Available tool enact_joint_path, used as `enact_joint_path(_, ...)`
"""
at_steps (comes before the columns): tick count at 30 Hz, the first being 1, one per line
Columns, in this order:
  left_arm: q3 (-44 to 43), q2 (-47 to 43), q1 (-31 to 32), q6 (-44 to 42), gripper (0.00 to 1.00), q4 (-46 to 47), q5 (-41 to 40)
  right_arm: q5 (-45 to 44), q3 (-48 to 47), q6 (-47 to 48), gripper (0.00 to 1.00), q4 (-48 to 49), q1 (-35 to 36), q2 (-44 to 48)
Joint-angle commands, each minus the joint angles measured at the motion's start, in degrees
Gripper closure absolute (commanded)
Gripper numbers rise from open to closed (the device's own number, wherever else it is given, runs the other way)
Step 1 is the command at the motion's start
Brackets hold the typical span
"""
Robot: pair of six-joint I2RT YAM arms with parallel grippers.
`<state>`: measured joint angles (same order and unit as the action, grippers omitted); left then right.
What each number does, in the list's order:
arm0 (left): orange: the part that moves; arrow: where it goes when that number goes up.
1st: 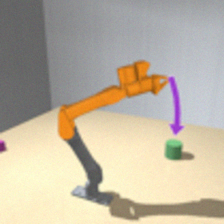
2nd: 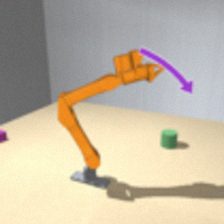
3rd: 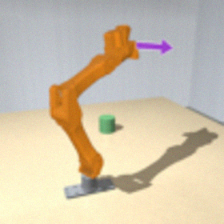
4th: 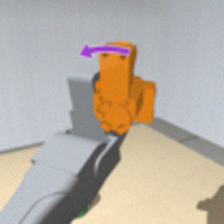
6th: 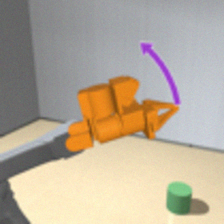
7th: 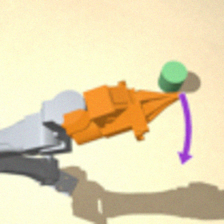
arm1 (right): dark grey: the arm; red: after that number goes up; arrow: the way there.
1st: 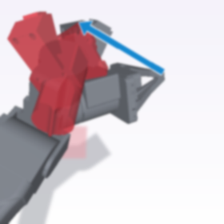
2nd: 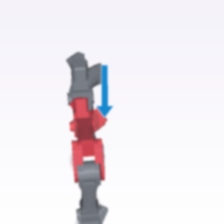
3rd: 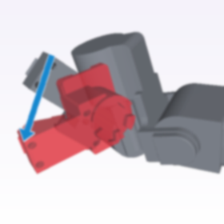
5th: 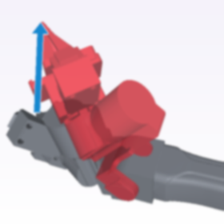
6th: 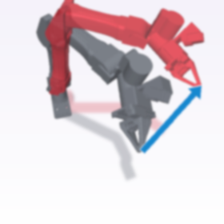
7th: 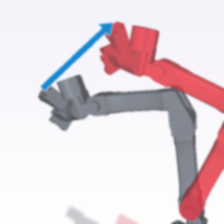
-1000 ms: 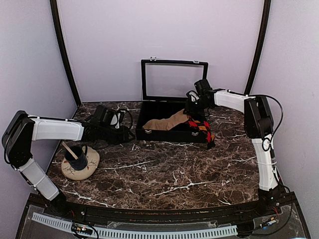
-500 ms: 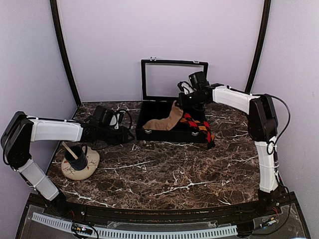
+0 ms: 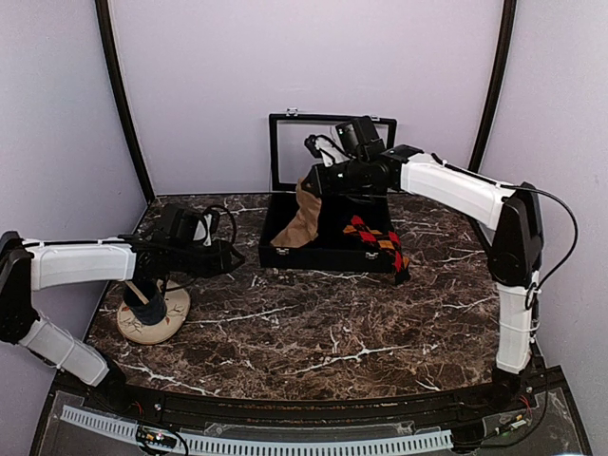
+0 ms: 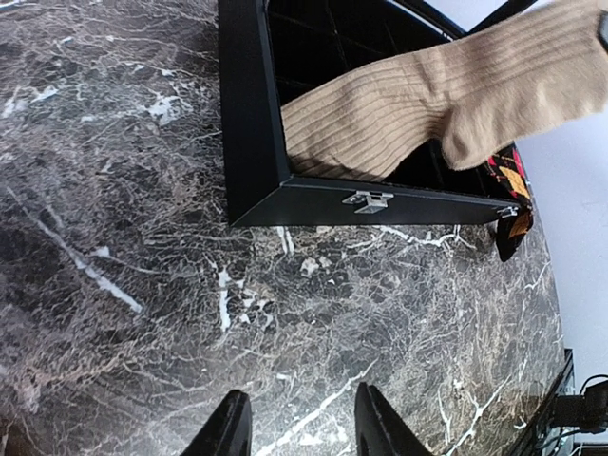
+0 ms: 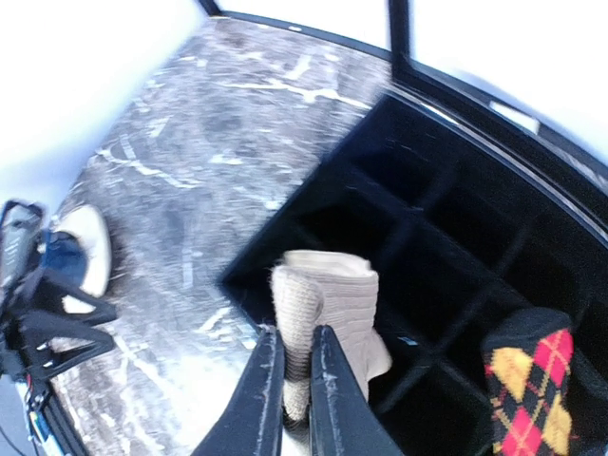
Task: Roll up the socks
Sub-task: Pick up the sock from the storage box, then fold the sock at the center of the board.
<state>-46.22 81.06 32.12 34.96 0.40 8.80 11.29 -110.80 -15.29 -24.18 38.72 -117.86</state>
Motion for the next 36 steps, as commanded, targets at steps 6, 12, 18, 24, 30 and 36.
enact_joint_path(6,6.0,-12.8,0.3,3.7,0.6,-1.5,-6.7,-6.5,-2.7,-2.4,0.91,-2.4,10.8,8.2)
enact_joint_path(12,9.0,-21.8,0.3,5.6,0.6,-6.0,-12.2,-10.6,-5.7,-7.3,0.92,-4.1,19.5,10.1)
enact_joint_path(18,11.9,-29.3,0.3,7.4,0.6,-9.0,-17.2,-10.3,-0.3,-17.3,0.92,1.7,25.0,13.9)
enact_joint_path(24,12.1,-32.7,0.3,7.4,0.6,-10.7,-20.4,-11.3,10.7,-26.5,0.96,11.1,26.5,19.3)
enact_joint_path(30,12.2,-30.3,0.5,8.0,0.6,-9.4,-18.9,-14.7,26.7,-30.3,0.96,13.5,25.0,24.7)
enact_joint_path(36,13.1,-27.1,5.2,7.5,0.6,-6.9,-20.1,-17.2,50.9,-36.4,0.96,23.2,21.9,32.2)
